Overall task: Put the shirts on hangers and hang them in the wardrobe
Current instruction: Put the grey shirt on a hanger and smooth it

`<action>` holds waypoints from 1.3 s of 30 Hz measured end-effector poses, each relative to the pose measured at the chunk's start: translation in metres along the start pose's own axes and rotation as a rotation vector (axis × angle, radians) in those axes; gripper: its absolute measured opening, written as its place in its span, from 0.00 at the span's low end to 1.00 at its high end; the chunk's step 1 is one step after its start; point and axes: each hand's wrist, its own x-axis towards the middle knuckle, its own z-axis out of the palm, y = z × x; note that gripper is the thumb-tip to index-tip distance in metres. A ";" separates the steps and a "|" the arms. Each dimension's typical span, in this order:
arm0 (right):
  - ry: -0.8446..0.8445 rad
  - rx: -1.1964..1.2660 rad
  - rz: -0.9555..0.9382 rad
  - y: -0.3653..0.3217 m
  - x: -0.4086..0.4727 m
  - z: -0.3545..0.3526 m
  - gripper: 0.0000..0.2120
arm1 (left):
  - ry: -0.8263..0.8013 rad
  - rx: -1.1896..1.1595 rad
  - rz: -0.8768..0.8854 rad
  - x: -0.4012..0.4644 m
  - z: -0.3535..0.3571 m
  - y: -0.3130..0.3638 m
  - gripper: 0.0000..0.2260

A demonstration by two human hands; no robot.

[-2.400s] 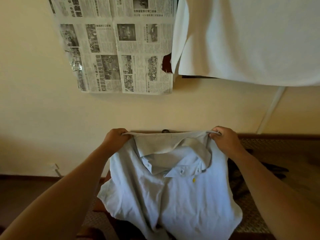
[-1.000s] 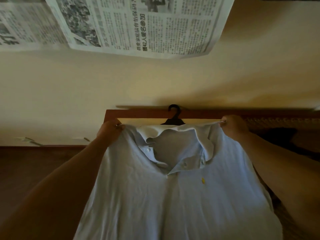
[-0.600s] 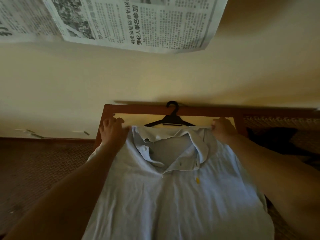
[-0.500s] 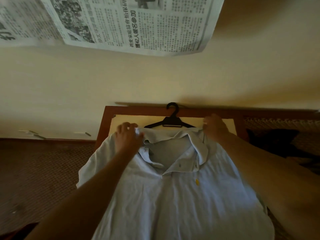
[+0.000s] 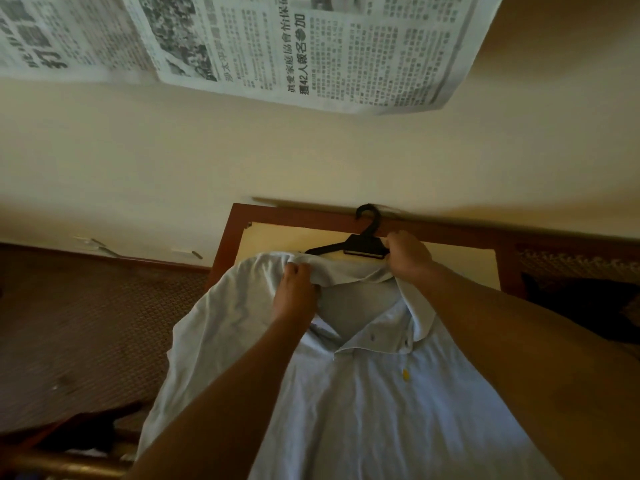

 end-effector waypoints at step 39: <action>0.274 0.261 0.114 0.080 -0.102 -0.097 0.07 | 0.182 -0.595 -0.272 0.056 -0.059 0.037 0.13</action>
